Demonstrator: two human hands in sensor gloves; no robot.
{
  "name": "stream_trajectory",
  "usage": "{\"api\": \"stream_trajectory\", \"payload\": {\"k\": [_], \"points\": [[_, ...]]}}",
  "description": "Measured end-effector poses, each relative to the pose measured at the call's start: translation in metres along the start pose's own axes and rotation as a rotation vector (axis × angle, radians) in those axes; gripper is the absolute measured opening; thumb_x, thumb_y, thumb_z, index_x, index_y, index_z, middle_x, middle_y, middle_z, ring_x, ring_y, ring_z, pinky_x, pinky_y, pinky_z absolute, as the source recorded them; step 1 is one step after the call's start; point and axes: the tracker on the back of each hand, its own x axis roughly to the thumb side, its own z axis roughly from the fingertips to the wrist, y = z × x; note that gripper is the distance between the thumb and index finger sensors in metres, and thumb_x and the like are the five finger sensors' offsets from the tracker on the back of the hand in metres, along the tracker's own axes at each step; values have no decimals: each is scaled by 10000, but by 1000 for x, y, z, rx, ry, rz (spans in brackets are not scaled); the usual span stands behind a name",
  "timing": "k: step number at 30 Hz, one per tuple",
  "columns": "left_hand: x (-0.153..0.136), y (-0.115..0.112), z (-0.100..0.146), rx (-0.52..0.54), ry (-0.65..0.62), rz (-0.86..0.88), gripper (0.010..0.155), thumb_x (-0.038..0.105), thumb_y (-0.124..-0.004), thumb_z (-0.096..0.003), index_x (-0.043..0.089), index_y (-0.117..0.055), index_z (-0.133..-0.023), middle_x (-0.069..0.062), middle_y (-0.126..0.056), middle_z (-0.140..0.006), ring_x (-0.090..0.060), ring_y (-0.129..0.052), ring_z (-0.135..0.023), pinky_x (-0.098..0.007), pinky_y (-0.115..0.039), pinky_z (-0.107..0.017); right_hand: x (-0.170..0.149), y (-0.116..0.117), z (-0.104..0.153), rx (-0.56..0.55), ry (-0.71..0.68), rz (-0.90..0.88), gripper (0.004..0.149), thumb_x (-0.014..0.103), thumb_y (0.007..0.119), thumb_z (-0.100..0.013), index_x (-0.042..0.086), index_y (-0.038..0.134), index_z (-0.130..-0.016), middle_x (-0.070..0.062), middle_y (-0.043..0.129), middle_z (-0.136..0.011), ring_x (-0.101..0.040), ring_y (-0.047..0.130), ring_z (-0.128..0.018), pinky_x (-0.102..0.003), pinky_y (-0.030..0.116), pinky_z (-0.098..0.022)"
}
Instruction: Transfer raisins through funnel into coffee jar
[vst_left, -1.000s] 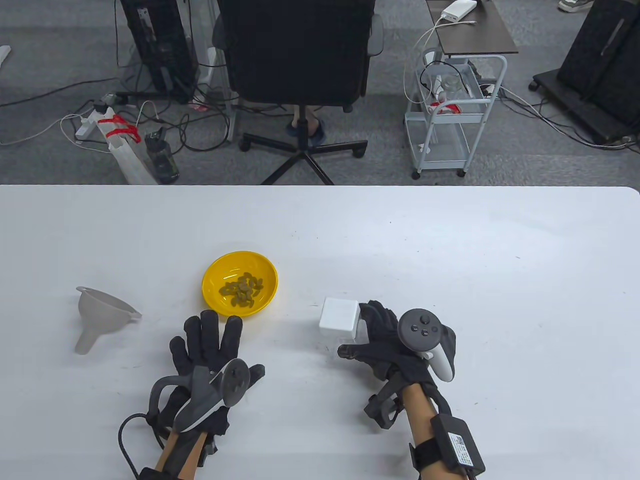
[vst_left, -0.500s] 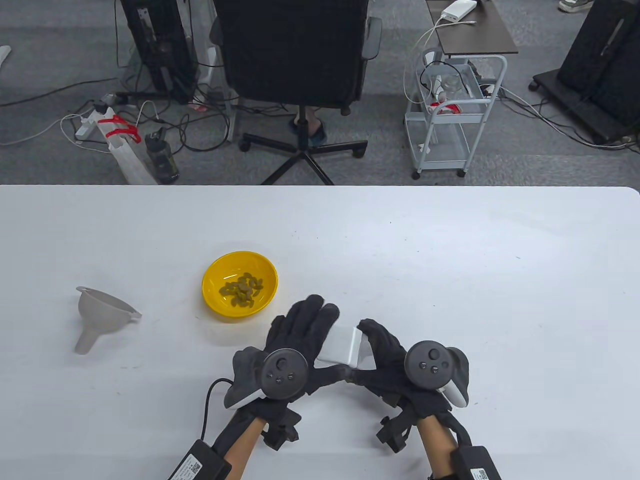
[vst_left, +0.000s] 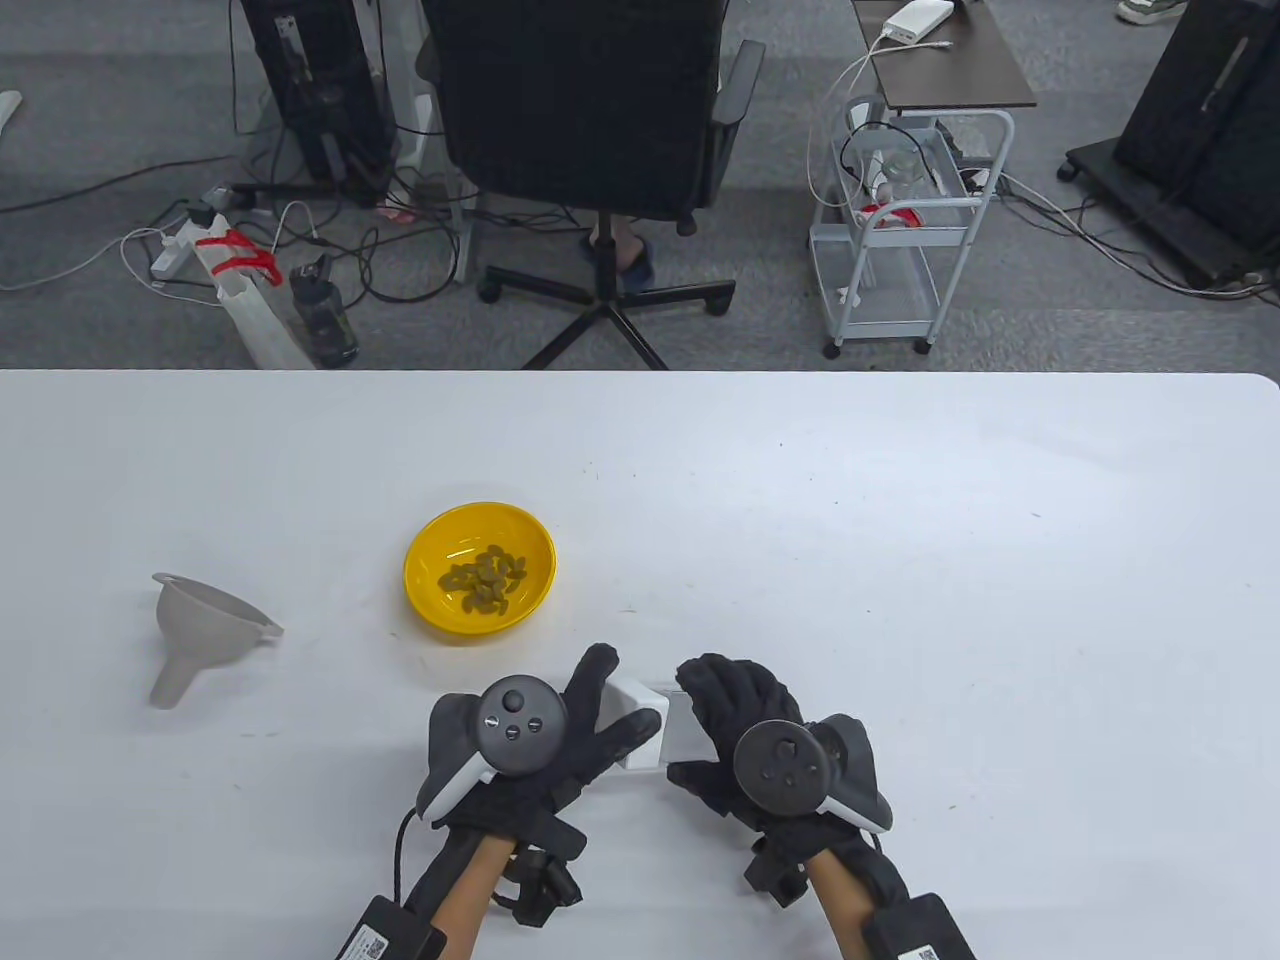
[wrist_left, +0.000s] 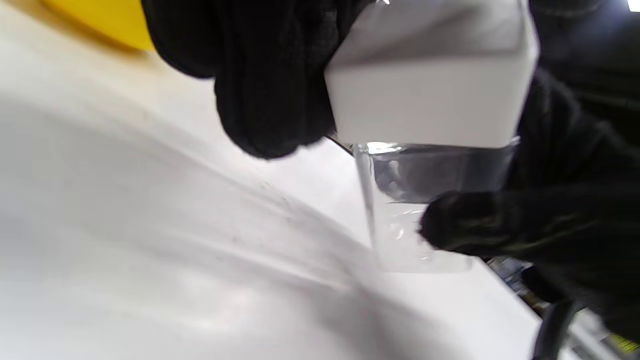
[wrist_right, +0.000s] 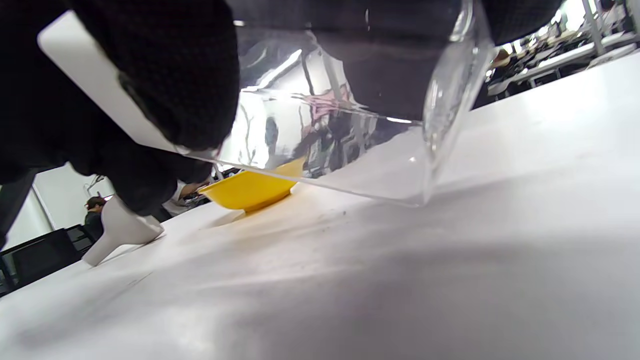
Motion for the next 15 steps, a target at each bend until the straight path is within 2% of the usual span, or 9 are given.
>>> {"api": "stream_trajectory", "payload": {"k": [1, 2, 4, 6, 9, 10, 11, 13, 15], "points": [[0, 1, 2, 43, -56, 35, 943, 781, -551, -555, 289, -125, -1238, -203, -389, -1331, -439, -572, -1167, -659, -490, -799, -1, -2, 0, -3, 3, -19, 897, 453, 916, -477, 189, 335, -1108, -239, 474, -1129, -534, 546, -985, -734, 579, -680], [0, 3, 2, 68, -102, 36, 905, 747, -603, -560, 367, -124, -1227, -129, -235, -1356, -443, -403, -1225, -684, -402, -819, -3, -3, 1, -6, 6, -35, 895, 451, 917, -477, 191, 338, -1108, -238, 479, -1128, -535, 546, -985, -733, 579, -681], [3, 6, 3, 36, -226, 33, 899, 702, -671, -567, 442, -86, -1199, -77, -146, -1358, -404, -356, -1250, -679, -370, -833, -4, -5, 2, -19, 6, -68, 895, 450, 919, -476, 191, 340, -1108, -239, 475, -1130, -536, 549, -983, -731, 581, -681], [6, 5, 4, 33, -262, 50, 874, 635, -748, -566, 477, -162, -1194, -31, -214, -1363, -375, -366, -1259, -674, -364, -840, -5, -4, 3, -12, 6, -77, 894, 450, 917, -478, 192, 338, -1109, -239, 478, -1128, -539, 546, -983, -730, 581, -681], [9, 0, 3, -6, -253, 19, 764, 547, -794, -579, 465, -352, -1198, 17, -403, -1348, -312, -503, -1227, -631, -452, -842, -5, -3, 2, -12, 5, -108, 894, 444, 921, -475, 188, 344, -1108, -244, 477, -1127, -541, 545, -980, -731, 580, -681], [9, 1, 2, 46, -231, -18, 760, 549, -794, -577, 437, -374, -1199, -8, -463, -1330, -323, -577, -1189, -578, -514, -835, -6, -2, 1, 1, 7, -89, 895, 441, 923, -473, 190, 346, -1109, -239, 475, -1129, -541, 541, -982, -730, 581, -681], [9, 2, 2, 60, -200, -38, 770, 577, -783, -573, 385, -393, -1209, -36, -542, -1297, -346, -667, -1125, -530, -592, -799, -5, -1, 1, 9, 5, -76, 896, 444, 921, -475, 192, 342, -1110, -238, 479, -1128, -539, 540, -985, -728, 582, -683], [5, 1, 4, 90, -106, -44, 788, 706, -634, -580, 304, -418, -1223, -94, -691, -1199, -330, -836, -948, -468, -692, -702, -4, -1, 1, 2, 1, -76, 896, 443, 923, -472, 194, 344, -1109, -237, 478, -1128, -537, 540, -985, -727, 584, -682], [0, 2, 3, 138, -45, 5, 776, 690, -551, -618, 193, -477, -1210, -97, -862, -1037, -249, -965, -753, -418, -772, -586, -3, -3, 2, -8, 4, -52, 898, 453, 913, -478, 189, 333, -1110, -235, 477, -1128, -536, 545, -984, -722, 593, -681]]}}
